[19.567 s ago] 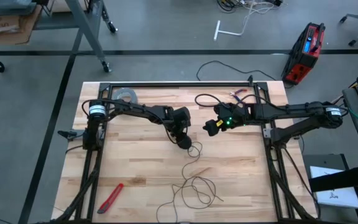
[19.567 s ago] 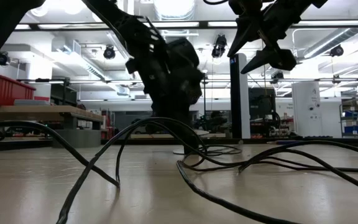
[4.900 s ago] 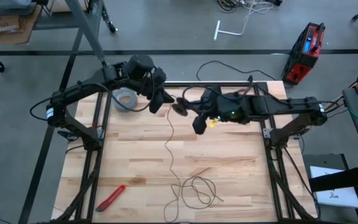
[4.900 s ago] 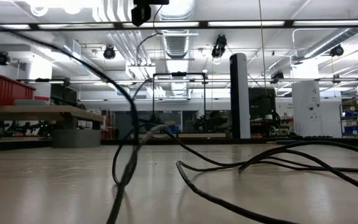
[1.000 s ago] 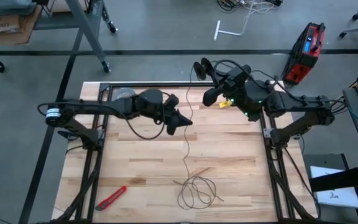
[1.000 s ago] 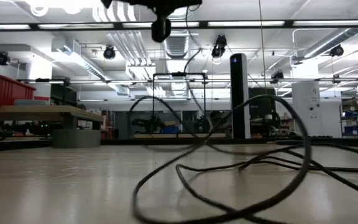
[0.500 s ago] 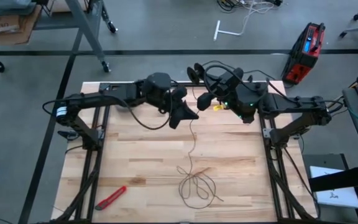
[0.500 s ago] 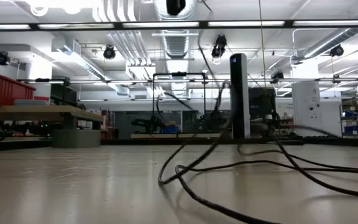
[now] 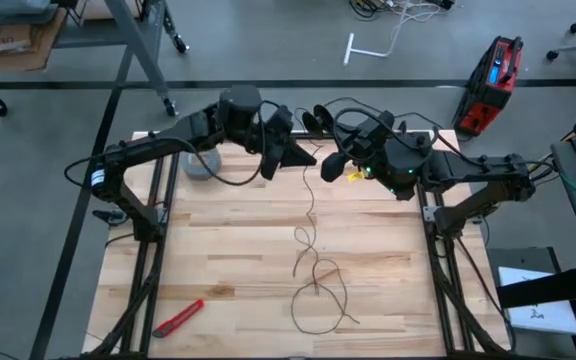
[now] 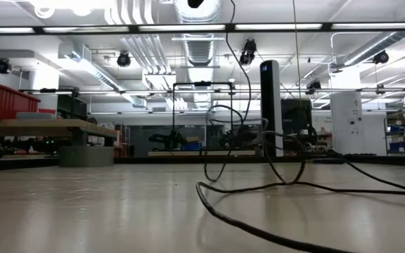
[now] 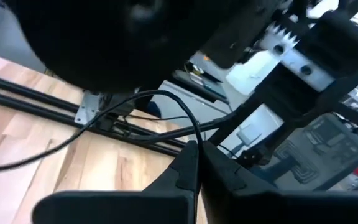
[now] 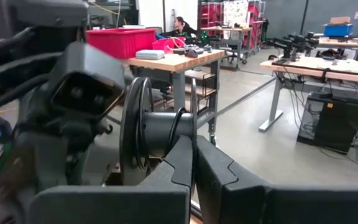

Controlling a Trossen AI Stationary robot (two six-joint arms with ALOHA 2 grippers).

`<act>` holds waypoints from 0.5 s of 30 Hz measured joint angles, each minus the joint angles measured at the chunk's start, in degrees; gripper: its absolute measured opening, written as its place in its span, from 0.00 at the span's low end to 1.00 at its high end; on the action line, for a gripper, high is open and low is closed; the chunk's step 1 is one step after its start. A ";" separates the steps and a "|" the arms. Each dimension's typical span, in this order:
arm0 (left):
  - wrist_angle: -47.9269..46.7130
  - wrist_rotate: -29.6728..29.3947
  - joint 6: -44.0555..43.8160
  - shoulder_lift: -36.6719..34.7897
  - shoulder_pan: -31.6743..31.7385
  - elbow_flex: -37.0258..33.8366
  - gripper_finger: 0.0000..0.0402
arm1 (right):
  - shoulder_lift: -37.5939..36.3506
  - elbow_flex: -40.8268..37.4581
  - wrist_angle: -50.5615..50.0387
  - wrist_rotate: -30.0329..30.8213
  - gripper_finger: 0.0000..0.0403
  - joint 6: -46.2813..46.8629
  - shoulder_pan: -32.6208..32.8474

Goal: Coil cords
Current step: Coil the black wire on the black spool

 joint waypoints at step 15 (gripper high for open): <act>0.11 3.79 -2.58 -0.04 2.38 7.85 0.00 | 0.04 0.00 -3.14 -1.31 0.00 3.88 0.11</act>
